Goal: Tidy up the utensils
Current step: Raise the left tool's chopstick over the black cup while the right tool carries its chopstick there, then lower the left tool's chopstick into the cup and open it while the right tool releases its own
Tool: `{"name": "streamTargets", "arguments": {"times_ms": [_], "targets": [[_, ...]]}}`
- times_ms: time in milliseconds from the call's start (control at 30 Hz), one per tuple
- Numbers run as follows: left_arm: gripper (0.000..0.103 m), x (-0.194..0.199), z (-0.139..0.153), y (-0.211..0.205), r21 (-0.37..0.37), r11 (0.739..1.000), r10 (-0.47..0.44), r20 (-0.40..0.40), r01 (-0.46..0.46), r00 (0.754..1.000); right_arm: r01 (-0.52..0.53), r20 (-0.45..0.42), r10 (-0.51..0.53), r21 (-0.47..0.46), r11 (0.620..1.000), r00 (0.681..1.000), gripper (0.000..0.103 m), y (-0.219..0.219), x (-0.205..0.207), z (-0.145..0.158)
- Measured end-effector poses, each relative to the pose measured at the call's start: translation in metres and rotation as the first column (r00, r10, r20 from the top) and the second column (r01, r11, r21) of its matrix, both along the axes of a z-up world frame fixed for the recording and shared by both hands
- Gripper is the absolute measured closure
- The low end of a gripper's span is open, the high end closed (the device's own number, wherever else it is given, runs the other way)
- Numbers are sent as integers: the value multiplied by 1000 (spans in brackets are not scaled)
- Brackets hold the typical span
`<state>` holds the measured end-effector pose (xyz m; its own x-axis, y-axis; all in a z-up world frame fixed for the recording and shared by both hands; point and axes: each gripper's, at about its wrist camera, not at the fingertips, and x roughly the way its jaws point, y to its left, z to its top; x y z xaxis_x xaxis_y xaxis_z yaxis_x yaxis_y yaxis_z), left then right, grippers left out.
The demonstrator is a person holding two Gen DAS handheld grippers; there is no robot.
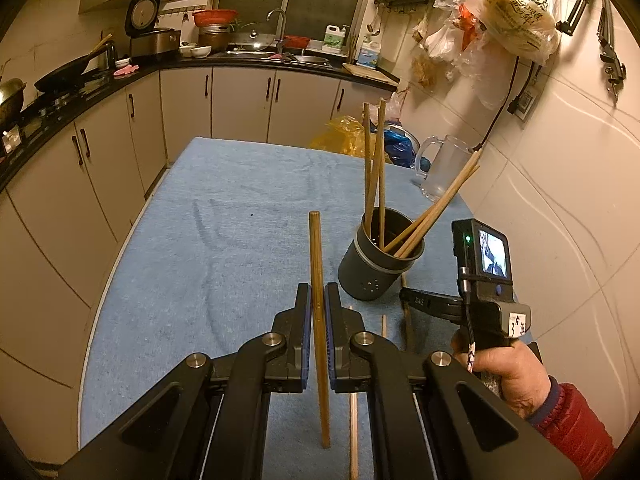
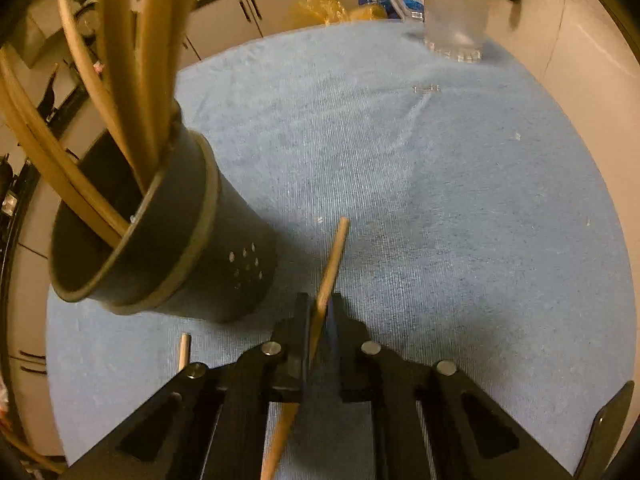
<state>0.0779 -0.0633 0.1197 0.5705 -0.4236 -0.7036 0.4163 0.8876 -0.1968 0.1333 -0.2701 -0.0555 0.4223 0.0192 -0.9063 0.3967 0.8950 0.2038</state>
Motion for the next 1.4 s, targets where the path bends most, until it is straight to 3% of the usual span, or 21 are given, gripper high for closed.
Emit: {"name": "streamTargets", "arguments": {"times_ms": [167, 400, 767, 1400], "targets": [[97, 0, 0, -2, 4, 1000, 7, 3, -7, 1000, 25, 48, -28, 56, 998, 998, 97, -9, -19, 8], [97, -8, 8, -6, 3, 1000, 8, 21, -8, 1000, 38, 239, -74, 150, 988, 968, 97, -20, -73, 49], [97, -23, 26, -10, 10, 1000, 11, 66, -12, 998, 30, 472, -54, 57, 998, 880, 97, 0, -134, 121], [97, -11, 75, -25, -10, 1000, 14, 128, -13, 992, 26, 600, -31, 17, 1000, 799, 97, -4, -135, 184]]}}
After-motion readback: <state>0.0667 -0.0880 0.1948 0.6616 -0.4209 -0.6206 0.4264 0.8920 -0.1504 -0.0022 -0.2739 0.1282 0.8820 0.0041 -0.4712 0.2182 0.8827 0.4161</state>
